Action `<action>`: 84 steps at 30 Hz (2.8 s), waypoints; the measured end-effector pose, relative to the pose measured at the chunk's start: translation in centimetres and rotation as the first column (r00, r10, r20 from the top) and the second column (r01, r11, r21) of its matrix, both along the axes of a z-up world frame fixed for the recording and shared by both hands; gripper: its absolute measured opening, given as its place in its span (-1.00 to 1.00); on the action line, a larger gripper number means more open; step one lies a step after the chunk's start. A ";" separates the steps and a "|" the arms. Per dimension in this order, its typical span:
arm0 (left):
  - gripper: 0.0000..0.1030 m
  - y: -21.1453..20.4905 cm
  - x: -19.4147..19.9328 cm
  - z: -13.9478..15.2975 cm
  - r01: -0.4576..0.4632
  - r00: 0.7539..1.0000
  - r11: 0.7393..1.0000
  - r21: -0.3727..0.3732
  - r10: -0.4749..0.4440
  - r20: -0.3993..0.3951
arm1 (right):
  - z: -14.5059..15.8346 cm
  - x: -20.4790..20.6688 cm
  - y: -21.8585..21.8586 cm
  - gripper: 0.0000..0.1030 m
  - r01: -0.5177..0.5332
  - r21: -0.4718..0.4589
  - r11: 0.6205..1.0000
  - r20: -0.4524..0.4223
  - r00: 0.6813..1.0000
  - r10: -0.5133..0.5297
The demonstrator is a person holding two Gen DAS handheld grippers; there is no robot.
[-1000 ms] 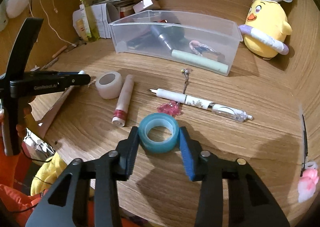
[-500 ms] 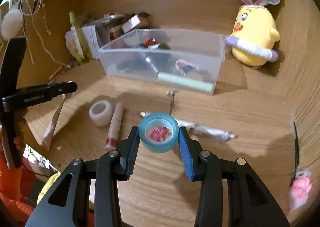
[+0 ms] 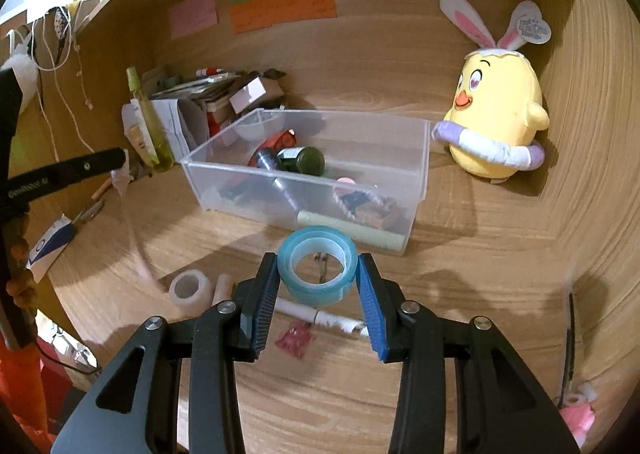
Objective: Organize objects
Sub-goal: 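Lift the pink-white bottle with the left tool while the right tool lifts the tape roll, then lower the bottle into the bin with the left tool while the right tool drops the tape roll there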
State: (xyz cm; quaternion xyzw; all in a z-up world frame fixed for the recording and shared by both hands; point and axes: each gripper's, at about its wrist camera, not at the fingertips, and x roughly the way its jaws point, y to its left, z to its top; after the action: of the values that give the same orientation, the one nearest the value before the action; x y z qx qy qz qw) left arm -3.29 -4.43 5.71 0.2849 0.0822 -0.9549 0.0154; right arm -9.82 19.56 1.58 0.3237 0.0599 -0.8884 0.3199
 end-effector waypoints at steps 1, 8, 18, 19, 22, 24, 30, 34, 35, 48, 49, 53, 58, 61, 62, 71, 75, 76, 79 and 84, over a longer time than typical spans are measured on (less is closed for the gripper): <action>-0.61 0.1 -0.1 0.4 0.002 1.000 1.000 -0.001 -0.002 -0.010 | 0.1 -0.2 0.0 -0.30 0.001 -0.002 1.000 -0.001 1.000 -0.001; -0.61 1.3 -1.3 2.6 0.033 0.997 0.999 -0.006 -0.034 -0.063 | 0.7 -1.5 -0.3 -0.30 0.011 -0.004 1.000 -0.017 1.000 -0.011; -0.61 3.9 -3.5 5.1 0.107 0.989 0.994 0.014 -0.105 -0.105 | 2.3 -3.5 -0.8 -0.30 0.019 -0.028 0.999 -0.050 0.999 -0.020; -0.61 4.1 -3.7 5.4 0.110 0.988 0.994 0.012 -0.108 -0.113 | 2.5 -3.6 -0.9 -0.30 0.018 -0.031 0.999 -0.054 0.998 -0.019; -0.61 4.6 -4.1 6.5 0.117 0.983 0.993 0.007 -0.115 -0.142 | 3.1 -4.1 -1.1 -0.30 0.019 -0.037 0.999 -0.064 0.998 -0.021; -0.61 4.8 -4.6 7.1 0.116 0.980 0.993 0.003 -0.114 -0.161 | 3.4 -4.6 -1.3 -0.30 0.021 -0.041 0.999 -0.071 0.997 -0.024; -0.61 5.2 -7.0 6.9 0.077 0.984 0.997 -0.030 -0.081 -0.161 | 3.7 -6.3 -2.0 -0.30 0.028 -0.037 0.999 -0.074 0.997 -0.031; -0.61 4.4 -9.0 5.2 0.079 0.991 0.997 0.000 -0.078 -0.104 | 3.2 -7.5 -2.9 -0.30 0.026 -0.009 1.000 -0.063 0.998 -0.027; -0.61 4.0 -9.3 4.7 0.077 0.993 0.997 0.010 -0.076 -0.090 | 3.1 -7.8 -3.1 -0.30 0.025 -0.002 1.000 -0.059 0.998 -0.025; -0.61 -0.3 -13.2 -0.3 0.014 0.998 0.994 0.106 -0.021 0.067 | 0.7 -10.6 -5.2 -0.30 0.012 0.052 0.999 0.013 1.000 -0.013; -0.60 -0.7 -13.4 -0.6 0.007 0.997 0.993 0.117 -0.016 0.075 | 0.6 -10.8 -5.3 -0.30 0.013 0.055 0.998 0.018 1.000 -0.014; -0.59 -1.8 -14.1 -1.8 -0.024 0.994 0.991 0.130 0.011 0.105 | 0.0 -11.5 -5.4 -0.30 0.027 0.067 0.997 0.036 0.999 -0.030; -0.56 -2.1 -14.6 -2.8 -0.035 0.990 0.994 0.100 0.021 0.140 | -0.6 -12.4 -5.4 -0.30 0.047 0.075 0.996 0.055 0.997 -0.052; -0.44 -2.3 -14.8 -3.6 -0.034 0.985 0.995 0.092 0.018 0.171 | -1.0 -12.7 -5.6 -0.30 0.054 0.086 0.995 0.060 0.996 -0.060; -0.33 -2.4 -14.8 -3.9 -0.034 0.984 0.995 0.092 0.017 0.178 | -1.0 -12.7 -5.6 -0.30 0.055 0.090 0.994 0.060 0.996 -0.060; -0.17 -2.0 -13.3 -4.6 -0.001 0.982 0.997 0.082 -0.014 0.186 | -1.0 -12.7 -5.9 -0.30 0.066 0.112 0.991 0.044 0.996 -0.072; 0.06 -1.4 -11.8 -3.9 0.015 0.987 0.998 0.063 -0.024 0.156 | -0.9 -12.7 -5.7 -0.19 0.069 0.113 0.991 0.035 0.997 -0.074; 0.08 -1.2 -11.4 -3.7 0.020 0.988 0.998 0.054 -0.028 0.150 | -0.8 -12.6 -5.7 -0.15 0.072 0.113 0.991 0.030 0.997 -0.076; 0.20 -0.5 -10.2 -3.3 0.038 0.990 0.999 0.029 -0.042 0.133 | -0.5 -12.3 -5.6 0.02 0.081 0.116 0.990 0.010 0.997 -0.083; 0.42 0.6 -8.3 -2.8 0.066 0.991 0.998 -0.015 -0.064 0.116 | 0.2 -11.5 -5.3 0.31 0.087 0.112 0.990 -0.014 0.996 -0.086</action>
State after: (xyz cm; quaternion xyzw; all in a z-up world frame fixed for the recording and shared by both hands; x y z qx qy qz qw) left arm -11.59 -3.84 2.91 0.3422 0.0628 -0.9375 -0.0081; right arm -21.29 14.24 1.82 0.3393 0.0972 -0.8982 0.2620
